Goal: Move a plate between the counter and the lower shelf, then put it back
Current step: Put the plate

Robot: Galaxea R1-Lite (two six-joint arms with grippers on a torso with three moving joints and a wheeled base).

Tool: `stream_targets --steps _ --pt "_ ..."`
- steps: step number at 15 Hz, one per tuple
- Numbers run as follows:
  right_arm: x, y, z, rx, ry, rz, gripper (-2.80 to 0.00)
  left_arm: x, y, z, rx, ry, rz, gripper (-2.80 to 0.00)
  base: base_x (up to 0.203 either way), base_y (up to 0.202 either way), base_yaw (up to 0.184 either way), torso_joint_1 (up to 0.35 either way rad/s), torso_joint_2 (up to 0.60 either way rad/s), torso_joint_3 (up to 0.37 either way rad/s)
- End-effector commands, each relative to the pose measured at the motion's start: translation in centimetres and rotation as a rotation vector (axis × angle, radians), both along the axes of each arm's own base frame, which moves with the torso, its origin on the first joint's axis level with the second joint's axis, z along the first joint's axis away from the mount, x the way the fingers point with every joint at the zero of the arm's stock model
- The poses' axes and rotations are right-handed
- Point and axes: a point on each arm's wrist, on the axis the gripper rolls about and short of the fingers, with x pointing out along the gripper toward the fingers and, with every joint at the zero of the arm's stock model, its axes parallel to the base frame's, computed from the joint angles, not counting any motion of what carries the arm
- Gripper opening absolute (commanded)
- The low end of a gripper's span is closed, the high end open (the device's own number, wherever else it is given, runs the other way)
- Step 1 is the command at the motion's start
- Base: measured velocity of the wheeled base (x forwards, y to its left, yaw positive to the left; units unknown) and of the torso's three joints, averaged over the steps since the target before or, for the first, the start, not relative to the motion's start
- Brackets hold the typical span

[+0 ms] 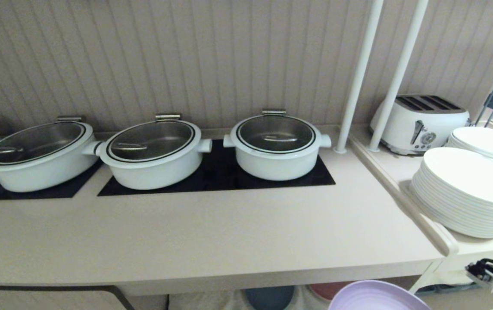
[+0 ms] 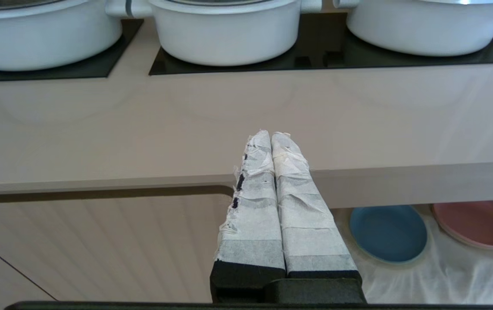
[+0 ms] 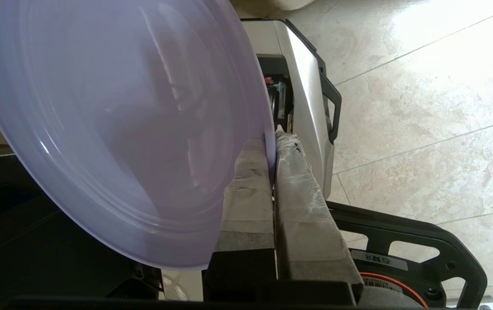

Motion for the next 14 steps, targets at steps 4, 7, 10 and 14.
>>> stream_targets --steps 4,7,10,14 --pt "0.2 0.1 0.2 0.002 -0.004 -0.002 -2.8 0.0 0.0 0.0 0.0 -0.001 0.0 -2.8 0.0 0.0 0.0 0.029 -0.06 -0.027" --pt "0.8 0.1 0.7 0.006 -0.021 -0.006 -2.8 0.0 0.0 0.0 0.0 -0.001 0.0 -2.8 0.0 0.0 0.0 0.0 0.0 0.0" --pt "1.1 0.2 0.7 0.004 -0.014 -0.003 -2.8 0.0 0.0 0.0 0.001 -0.001 0.0 -2.8 0.0 0.0 0.0 0.0 0.0 0.0" --pt "1.3 0.2 0.7 -0.002 -0.016 0.022 -2.8 0.0 0.0 0.0 0.0 -0.001 0.0 -2.8 0.0 0.0 0.0 0.0 0.0 0.0"
